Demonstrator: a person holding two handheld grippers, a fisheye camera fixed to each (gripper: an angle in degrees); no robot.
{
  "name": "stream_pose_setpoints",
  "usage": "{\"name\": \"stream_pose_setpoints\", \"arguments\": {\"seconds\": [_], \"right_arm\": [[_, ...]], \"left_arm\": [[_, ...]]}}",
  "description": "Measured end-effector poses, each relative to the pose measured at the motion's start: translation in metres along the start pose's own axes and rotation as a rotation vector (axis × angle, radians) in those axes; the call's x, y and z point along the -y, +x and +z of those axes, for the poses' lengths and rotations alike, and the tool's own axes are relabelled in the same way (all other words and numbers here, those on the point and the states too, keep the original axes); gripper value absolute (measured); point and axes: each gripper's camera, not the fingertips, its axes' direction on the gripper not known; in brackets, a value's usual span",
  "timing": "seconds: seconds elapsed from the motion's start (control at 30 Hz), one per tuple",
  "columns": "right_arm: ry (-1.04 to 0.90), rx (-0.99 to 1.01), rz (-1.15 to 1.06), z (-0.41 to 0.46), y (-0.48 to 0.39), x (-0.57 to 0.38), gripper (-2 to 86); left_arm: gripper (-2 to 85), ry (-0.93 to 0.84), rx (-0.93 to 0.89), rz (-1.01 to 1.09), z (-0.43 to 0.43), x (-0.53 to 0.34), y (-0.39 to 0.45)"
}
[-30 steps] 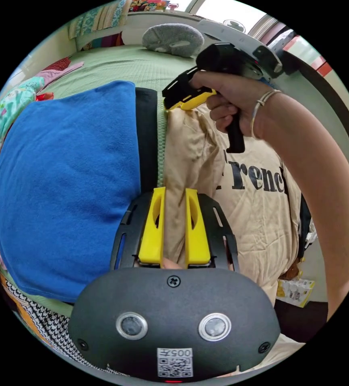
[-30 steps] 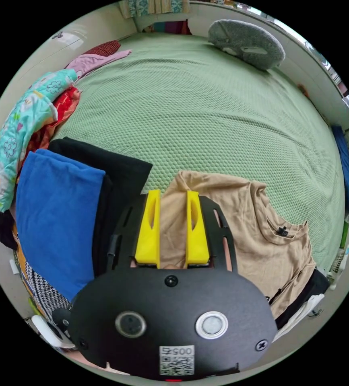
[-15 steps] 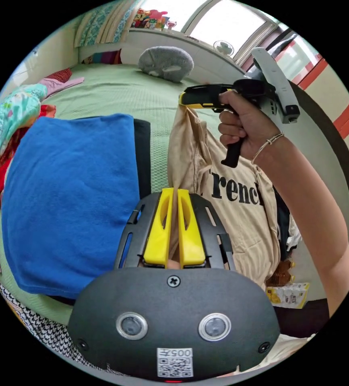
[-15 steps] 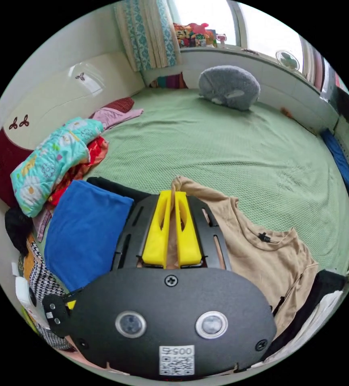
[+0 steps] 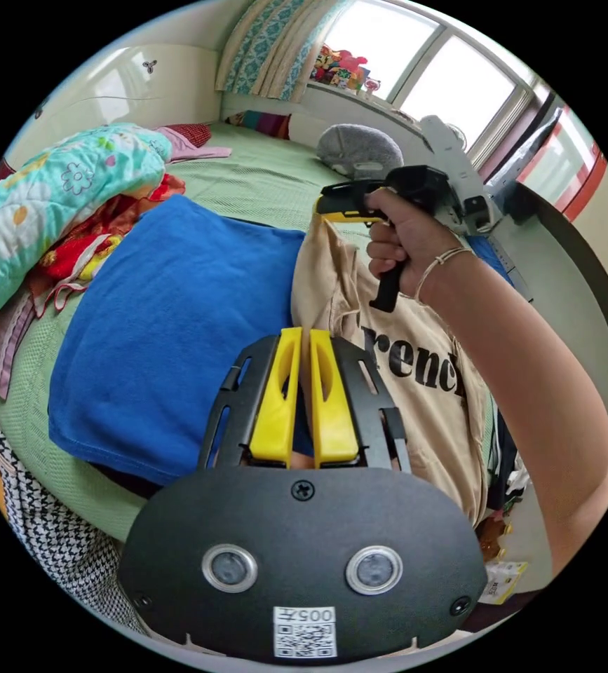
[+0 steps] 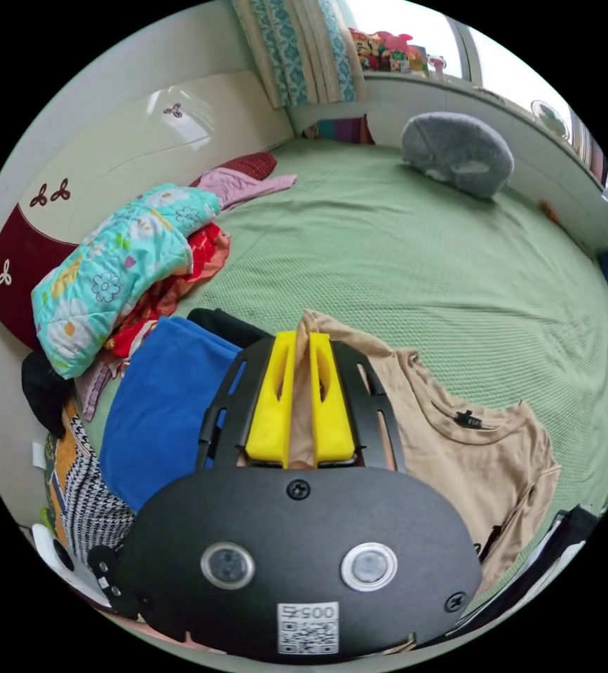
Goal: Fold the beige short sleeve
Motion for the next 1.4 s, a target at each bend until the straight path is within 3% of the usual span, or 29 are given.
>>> {"name": "stream_pose_setpoints", "arguments": {"seconds": [0.17,0.43,0.53,0.7,0.83,0.97,1.1,1.23,1.4], "right_arm": [[0.027,0.054,-0.067,-0.034,0.004,-0.016,8.3],[0.116,-0.134,-0.201,-0.136,0.028,-0.118,9.9],[0.081,-0.281,-0.144,-0.158,0.076,-0.161,11.5],[0.015,-0.380,0.090,-0.184,0.169,-0.227,12.3],[0.039,-0.339,0.170,-0.183,0.194,-0.254,12.4],[0.046,-0.343,0.106,-0.160,0.184,-0.257,12.3],[0.020,-0.467,0.013,-0.122,0.166,-0.248,10.6],[-0.103,-0.559,0.105,-0.086,0.192,-0.246,6.7],[0.052,-0.452,0.211,-0.146,0.227,-0.262,-0.8]], "left_arm": [[4.0,0.055,-0.040,-0.016,-0.005,-0.008,-0.005],[0.0,0.146,-0.230,0.099,0.006,-0.018,0.034],[-0.4,0.047,-0.297,0.187,0.033,-0.018,0.075],[-0.5,-0.111,-0.215,0.346,0.092,-0.035,0.147],[-0.5,-0.205,-0.192,0.400,0.129,-0.048,0.175],[-0.6,-0.238,-0.164,0.424,0.151,-0.058,0.189],[-0.6,-0.230,-0.167,0.431,0.162,-0.062,0.194],[-0.6,-0.236,-0.187,0.422,0.172,-0.064,0.196],[-0.6,-0.237,-0.169,0.439,0.184,-0.069,0.204]]}}
